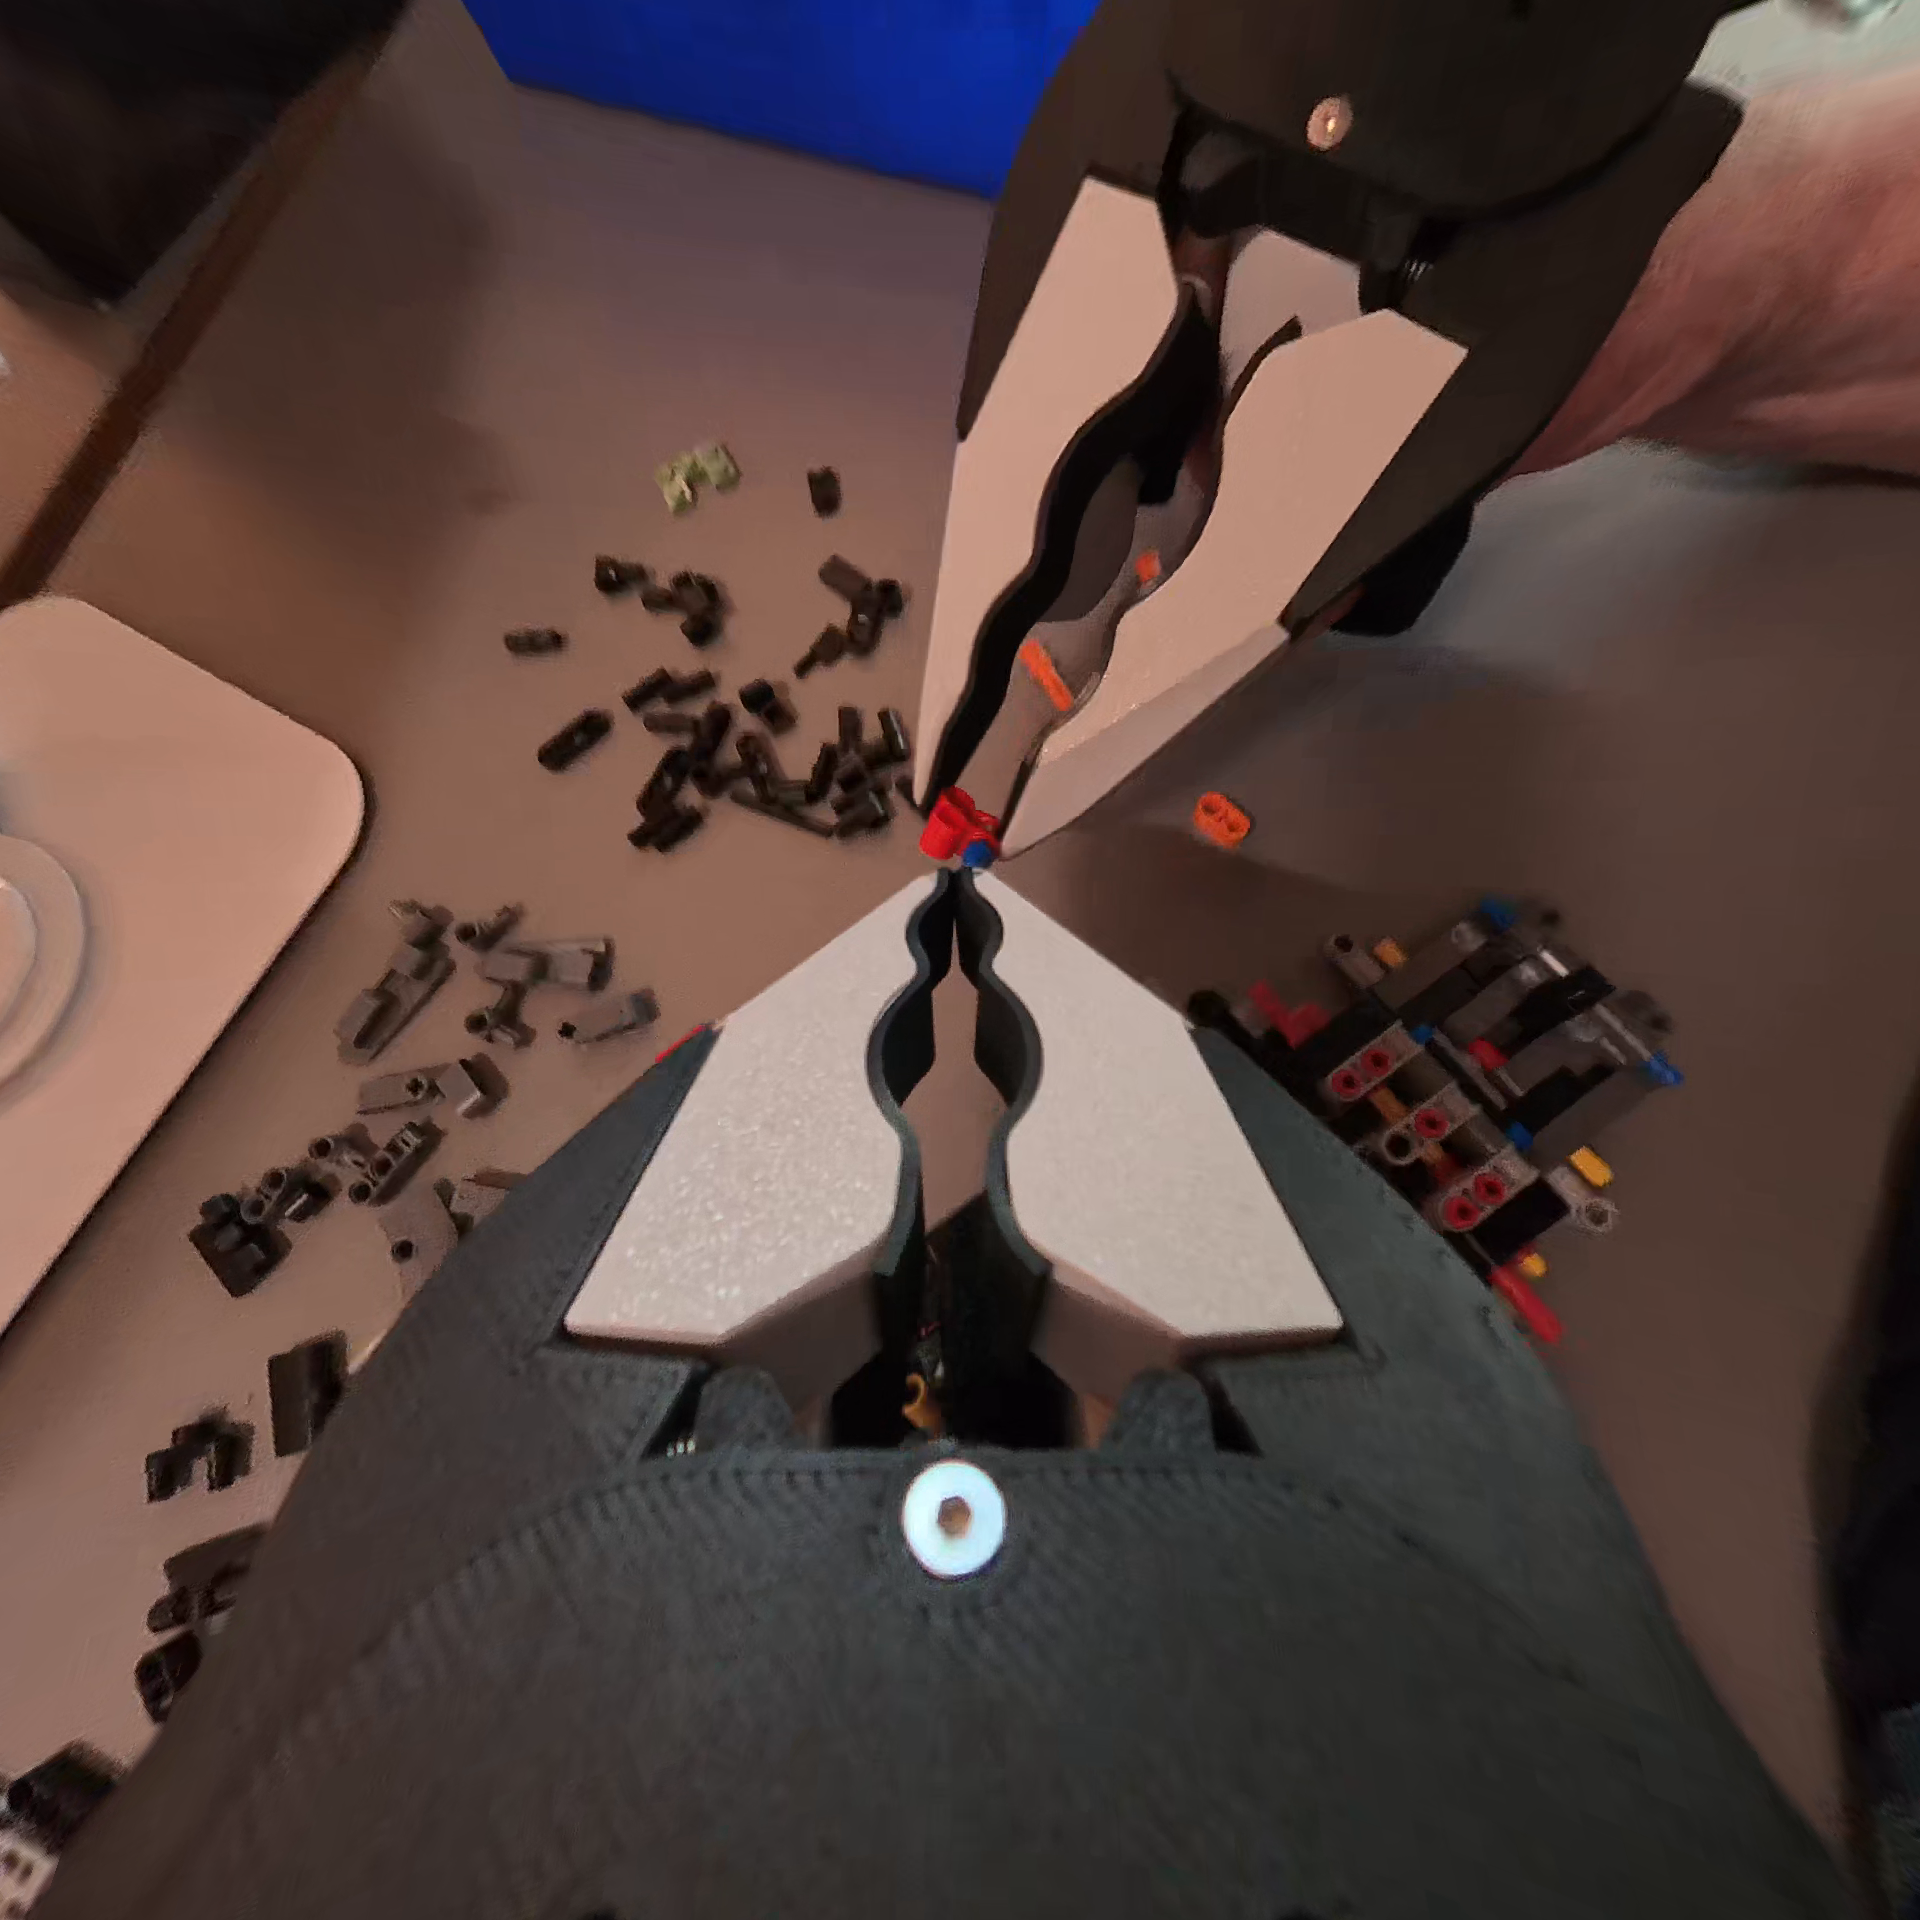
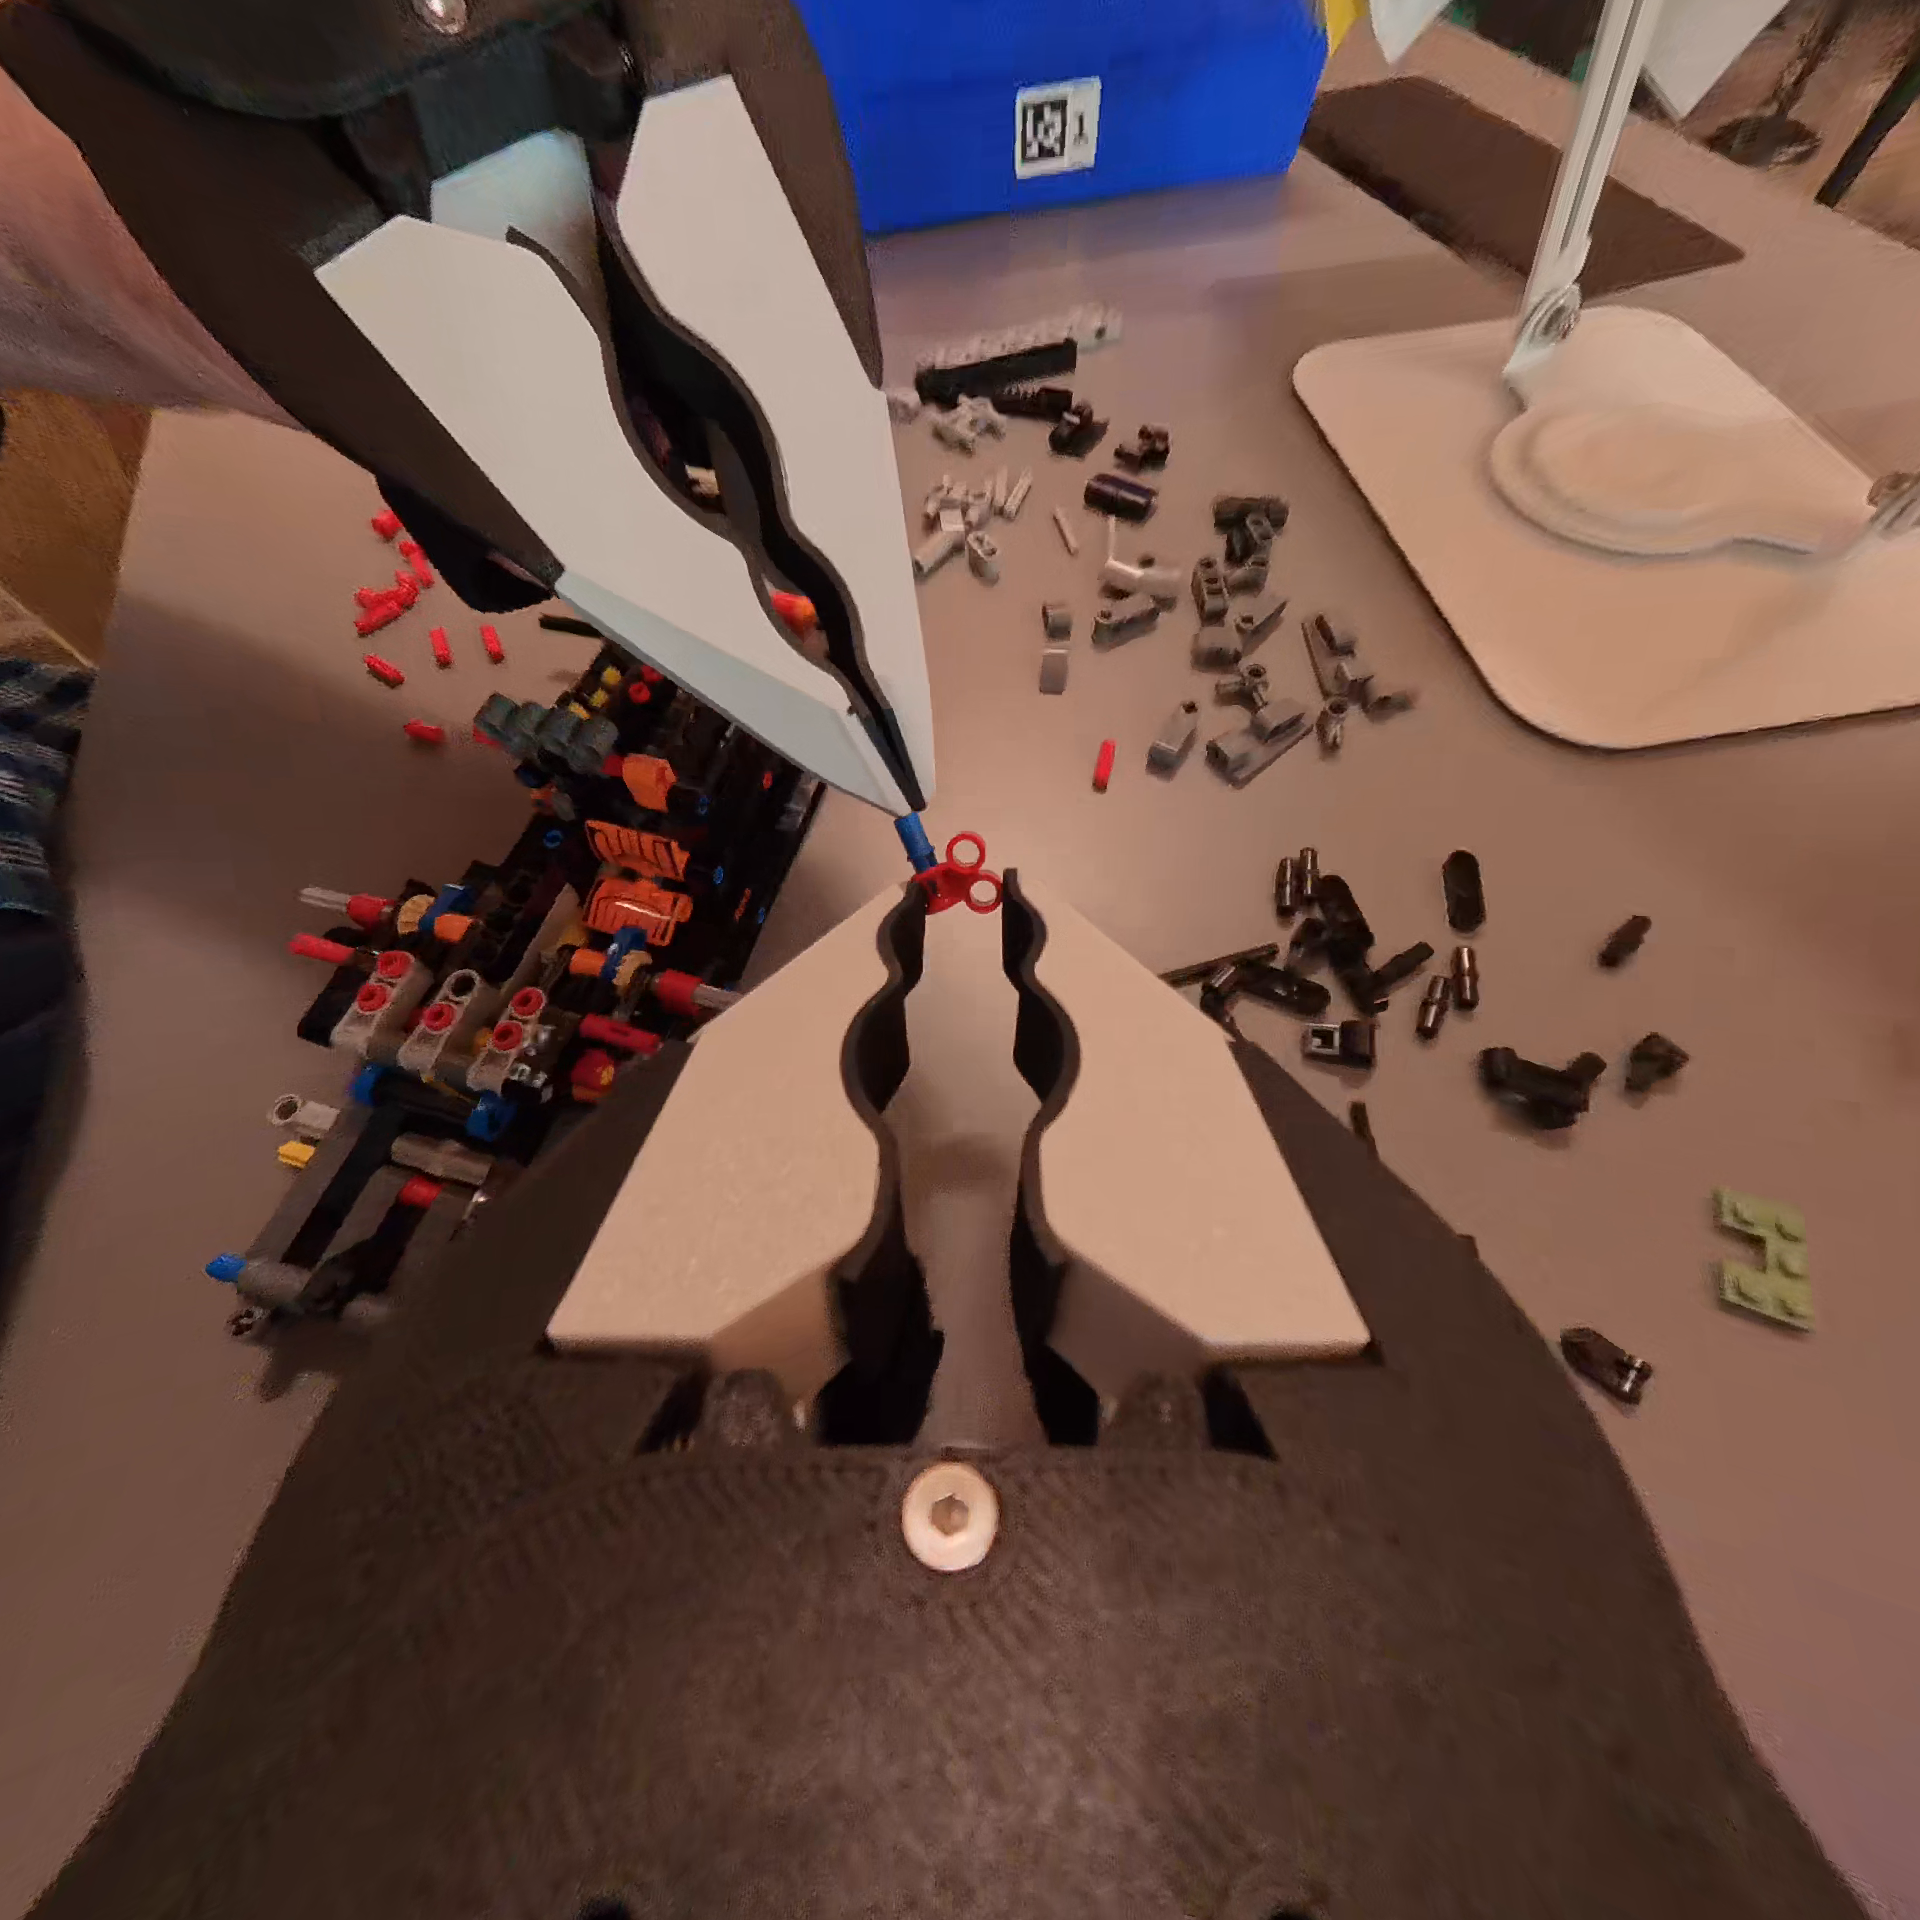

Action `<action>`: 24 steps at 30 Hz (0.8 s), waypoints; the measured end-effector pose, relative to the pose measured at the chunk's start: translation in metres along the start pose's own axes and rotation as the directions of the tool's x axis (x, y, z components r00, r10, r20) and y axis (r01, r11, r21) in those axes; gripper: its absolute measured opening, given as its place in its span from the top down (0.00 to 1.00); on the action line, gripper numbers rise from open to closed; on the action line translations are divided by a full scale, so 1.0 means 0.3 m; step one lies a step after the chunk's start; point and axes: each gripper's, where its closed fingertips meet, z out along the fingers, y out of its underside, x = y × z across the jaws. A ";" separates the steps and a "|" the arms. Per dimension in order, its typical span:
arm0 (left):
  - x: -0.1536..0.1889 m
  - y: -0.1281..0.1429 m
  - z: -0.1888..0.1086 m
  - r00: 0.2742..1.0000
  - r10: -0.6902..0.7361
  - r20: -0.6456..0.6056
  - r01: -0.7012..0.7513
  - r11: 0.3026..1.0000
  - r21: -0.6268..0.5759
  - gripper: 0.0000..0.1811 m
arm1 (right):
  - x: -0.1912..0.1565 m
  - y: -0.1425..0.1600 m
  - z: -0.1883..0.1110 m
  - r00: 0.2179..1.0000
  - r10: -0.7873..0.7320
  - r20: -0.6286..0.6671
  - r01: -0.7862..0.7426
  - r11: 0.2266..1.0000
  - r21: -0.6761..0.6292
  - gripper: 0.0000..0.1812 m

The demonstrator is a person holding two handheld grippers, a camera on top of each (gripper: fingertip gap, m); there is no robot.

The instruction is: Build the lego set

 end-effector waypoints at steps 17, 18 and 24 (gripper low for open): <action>0.006 0.116 0.086 0.985 -0.061 -0.161 0.033 0.985 -0.171 1.00 | -0.008 0.160 0.084 0.997 -0.071 0.023 0.075 0.963 -0.257 0.98; 0.010 0.109 0.085 0.981 -0.074 -0.178 0.044 0.985 -0.165 1.00 | -0.010 0.160 0.087 0.998 -0.060 0.025 0.064 0.964 -0.257 0.98; 0.033 0.095 0.092 0.968 -0.092 -0.232 0.053 0.984 -0.170 1.00 | -0.005 0.155 0.094 0.999 -0.031 0.024 0.036 0.963 -0.268 0.99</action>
